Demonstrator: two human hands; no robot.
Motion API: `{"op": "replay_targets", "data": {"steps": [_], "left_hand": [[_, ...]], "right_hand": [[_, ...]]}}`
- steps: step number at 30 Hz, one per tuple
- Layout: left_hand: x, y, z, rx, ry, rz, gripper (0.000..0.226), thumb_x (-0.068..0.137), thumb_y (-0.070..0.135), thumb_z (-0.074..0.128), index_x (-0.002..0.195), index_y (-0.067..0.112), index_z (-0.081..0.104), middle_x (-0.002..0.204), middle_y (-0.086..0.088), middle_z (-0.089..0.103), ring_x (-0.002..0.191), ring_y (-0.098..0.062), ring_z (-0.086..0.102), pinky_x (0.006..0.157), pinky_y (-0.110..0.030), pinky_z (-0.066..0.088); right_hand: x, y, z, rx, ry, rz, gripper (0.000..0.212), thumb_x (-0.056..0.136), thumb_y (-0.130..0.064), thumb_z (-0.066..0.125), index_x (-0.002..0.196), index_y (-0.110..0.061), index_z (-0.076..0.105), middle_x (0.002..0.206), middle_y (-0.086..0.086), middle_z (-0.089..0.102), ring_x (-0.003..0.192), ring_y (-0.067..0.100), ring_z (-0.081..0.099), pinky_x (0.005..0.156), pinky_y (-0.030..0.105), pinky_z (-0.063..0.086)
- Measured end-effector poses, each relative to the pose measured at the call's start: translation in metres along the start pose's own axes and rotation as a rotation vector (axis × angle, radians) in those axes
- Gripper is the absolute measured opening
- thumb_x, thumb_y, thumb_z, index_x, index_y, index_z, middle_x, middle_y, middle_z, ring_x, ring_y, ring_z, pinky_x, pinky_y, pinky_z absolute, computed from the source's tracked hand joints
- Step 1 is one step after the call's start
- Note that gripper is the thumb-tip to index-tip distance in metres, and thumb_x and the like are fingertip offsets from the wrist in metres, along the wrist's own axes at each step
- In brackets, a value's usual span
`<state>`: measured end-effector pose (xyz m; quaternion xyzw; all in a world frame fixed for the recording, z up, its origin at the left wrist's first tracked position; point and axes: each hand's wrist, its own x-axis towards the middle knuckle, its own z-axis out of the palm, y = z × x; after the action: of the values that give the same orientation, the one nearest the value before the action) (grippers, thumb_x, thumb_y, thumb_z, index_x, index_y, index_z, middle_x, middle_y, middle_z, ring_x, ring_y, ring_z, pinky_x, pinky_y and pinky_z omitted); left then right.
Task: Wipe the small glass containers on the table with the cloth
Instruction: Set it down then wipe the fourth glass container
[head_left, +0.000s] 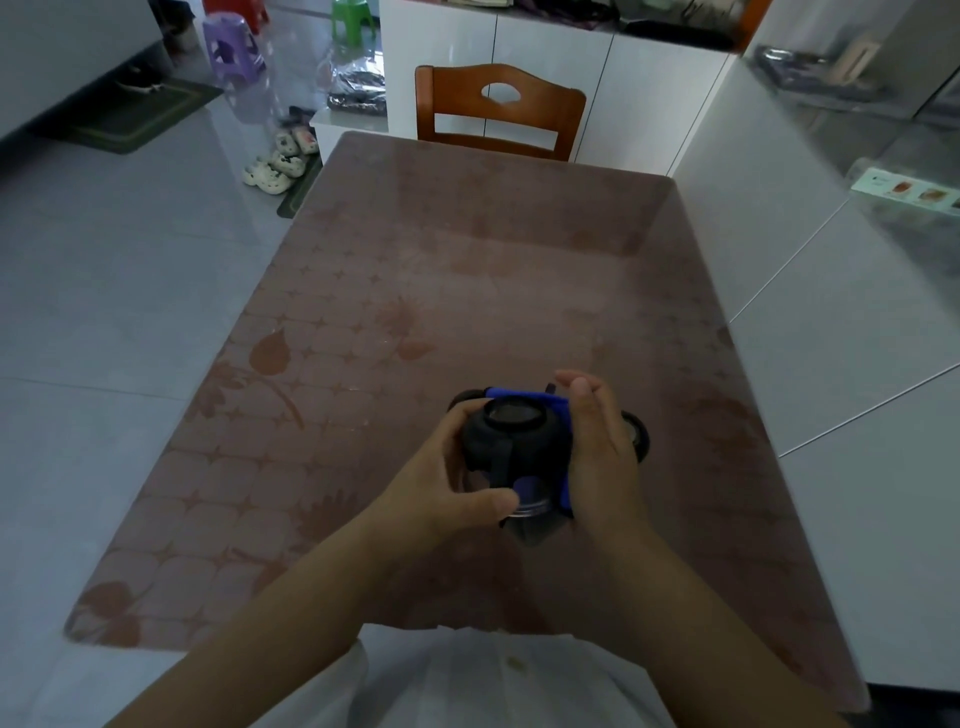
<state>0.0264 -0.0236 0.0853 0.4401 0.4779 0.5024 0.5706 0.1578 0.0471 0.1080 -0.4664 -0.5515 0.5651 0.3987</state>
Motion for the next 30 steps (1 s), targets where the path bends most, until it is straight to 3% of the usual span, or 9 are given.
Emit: {"op": "replay_targets", "data": {"steps": [6,11,14,17,19,20,24,27,30], "left_hand": [[-0.006,-0.002,-0.004,-0.005,0.013,0.012,0.100,0.052,0.056,0.084,0.133,0.018,0.040,0.137,-0.006,0.050,0.124,-0.016,0.054,0.094,-0.025,0.047],[-0.011,-0.012,-0.004,0.020,0.044,-0.025,0.102,0.047,0.058,0.085,0.130,0.019,0.040,0.132,-0.001,0.053,0.120,-0.010,0.056,0.095,-0.023,0.048],[-0.015,-0.017,-0.008,0.074,0.042,-0.062,0.100,0.047,0.054,0.087,0.130,0.023,0.040,0.131,0.000,0.054,0.120,-0.010,0.056,0.095,-0.022,0.047],[-0.017,-0.019,-0.019,0.234,0.070,-0.087,0.085,0.053,0.035,0.089,0.122,0.036,0.039,0.125,0.012,0.054,0.112,0.010,0.054,0.087,-0.007,0.044],[-0.018,-0.025,-0.035,0.375,0.176,-0.107,0.083,0.051,0.043,0.089,0.116,0.042,0.038,0.120,0.021,0.051,0.106,0.017,0.051,0.082,-0.003,0.043],[-0.018,-0.032,-0.046,0.442,0.248,-0.127,0.086,0.046,0.054,0.087,0.116,0.042,0.038,0.119,0.021,0.051,0.106,0.013,0.052,0.086,-0.008,0.044],[-0.014,-0.071,-0.088,0.665,0.578,-0.282,0.107,0.035,0.084,0.069,0.124,0.034,0.037,0.124,0.002,0.054,0.119,-0.028,0.052,0.104,-0.054,0.038],[-0.002,-0.081,-0.094,0.785,0.693,-0.339,0.099,0.050,0.063,0.081,0.129,0.019,0.039,0.130,-0.008,0.053,0.124,-0.033,0.047,0.111,-0.057,0.025],[0.011,-0.088,-0.087,0.837,0.703,-0.382,0.096,0.061,0.046,0.083,0.135,0.011,0.033,0.138,-0.012,0.045,0.131,-0.031,0.040,0.116,-0.051,0.013]], "right_hand": [[0.011,0.013,-0.006,0.079,-0.029,0.124,0.020,0.097,-0.029,0.040,0.092,-0.027,0.059,0.103,0.008,0.062,0.090,0.025,0.063,0.083,0.043,0.054],[-0.001,0.030,0.001,0.120,-0.114,0.122,0.025,0.099,-0.027,0.036,0.092,-0.022,0.061,0.104,0.003,0.063,0.092,0.016,0.065,0.079,0.031,0.055],[0.001,0.043,-0.007,-0.121,-0.179,0.066,0.021,0.098,-0.025,0.037,0.094,-0.021,0.058,0.097,-0.004,0.062,0.087,0.006,0.062,0.072,0.018,0.051],[0.001,0.063,-0.021,-0.351,-0.180,0.058,0.015,0.097,-0.028,0.040,0.094,-0.025,0.055,0.090,-0.010,0.059,0.080,0.000,0.058,0.065,0.009,0.045],[-0.002,0.076,-0.031,-0.425,-0.135,0.089,0.016,0.097,-0.029,0.040,0.099,-0.024,0.054,0.092,-0.012,0.057,0.083,0.002,0.056,0.063,0.010,0.043],[-0.003,0.082,-0.037,-0.449,-0.107,0.098,0.016,0.097,-0.029,0.040,0.100,-0.023,0.054,0.092,-0.013,0.057,0.085,0.003,0.056,0.064,0.012,0.042],[-0.008,0.098,-0.048,-0.479,-0.022,0.106,0.014,0.097,-0.028,0.040,0.102,-0.023,0.051,0.093,-0.015,0.055,0.089,0.005,0.055,0.070,0.013,0.039],[-0.011,0.105,-0.048,-0.507,0.019,0.084,0.016,0.097,-0.028,0.039,0.108,-0.021,0.048,0.095,-0.012,0.054,0.088,0.007,0.054,0.072,0.014,0.039],[-0.013,0.115,-0.049,-0.599,0.000,0.093,0.028,0.096,-0.030,0.040,0.121,-0.017,0.044,0.113,-0.001,0.053,0.101,0.016,0.054,0.084,0.026,0.042]]}}
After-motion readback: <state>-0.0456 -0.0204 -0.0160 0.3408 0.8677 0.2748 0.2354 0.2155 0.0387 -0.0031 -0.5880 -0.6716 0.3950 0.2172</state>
